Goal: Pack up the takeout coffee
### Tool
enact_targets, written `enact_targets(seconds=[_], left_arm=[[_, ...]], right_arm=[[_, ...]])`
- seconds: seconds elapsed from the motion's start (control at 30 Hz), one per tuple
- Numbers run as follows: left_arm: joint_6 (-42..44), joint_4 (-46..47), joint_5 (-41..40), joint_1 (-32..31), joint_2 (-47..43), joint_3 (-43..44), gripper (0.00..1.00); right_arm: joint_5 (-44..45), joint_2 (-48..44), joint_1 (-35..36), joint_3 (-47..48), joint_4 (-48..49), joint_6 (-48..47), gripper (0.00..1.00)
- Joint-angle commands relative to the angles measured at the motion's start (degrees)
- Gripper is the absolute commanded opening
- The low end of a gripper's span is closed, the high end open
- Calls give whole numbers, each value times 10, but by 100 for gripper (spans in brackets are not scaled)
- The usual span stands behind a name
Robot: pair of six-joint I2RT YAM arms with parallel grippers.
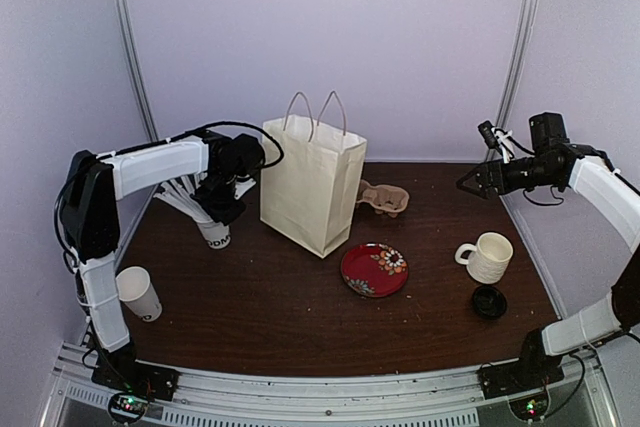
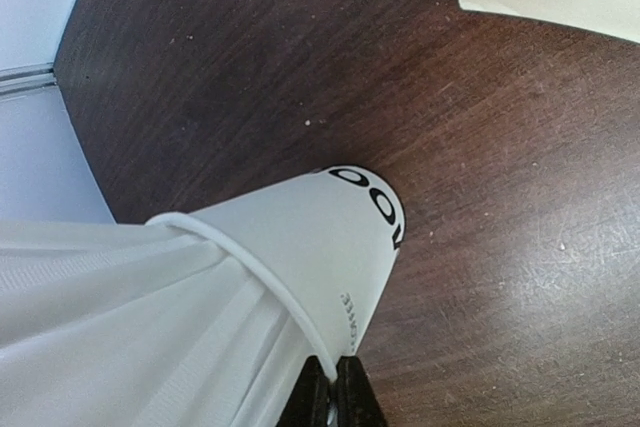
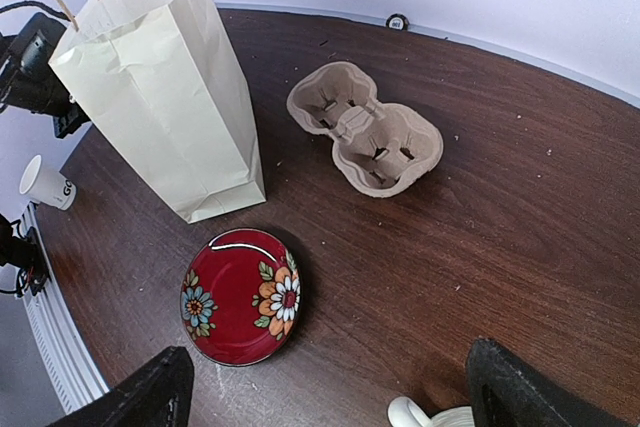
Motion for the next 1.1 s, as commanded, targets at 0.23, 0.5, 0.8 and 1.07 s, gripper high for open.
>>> enact_targets(seconds=[0.23, 0.5, 0.8, 1.07], left_arm=[[7, -50, -21, 5, -71, -48, 0], [2, -46, -15, 10, -49, -48, 1], [-12, -41, 3, 10, -71, -75, 10], [-38, -63, 5, -14, -136, -102, 28]], right_arm=[[-2, 6, 5, 6, 13, 6, 98], [-7, 12, 5, 10, 14, 10, 98], [0, -2, 5, 0, 13, 4, 98], [-7, -1, 6, 1, 16, 7, 98]])
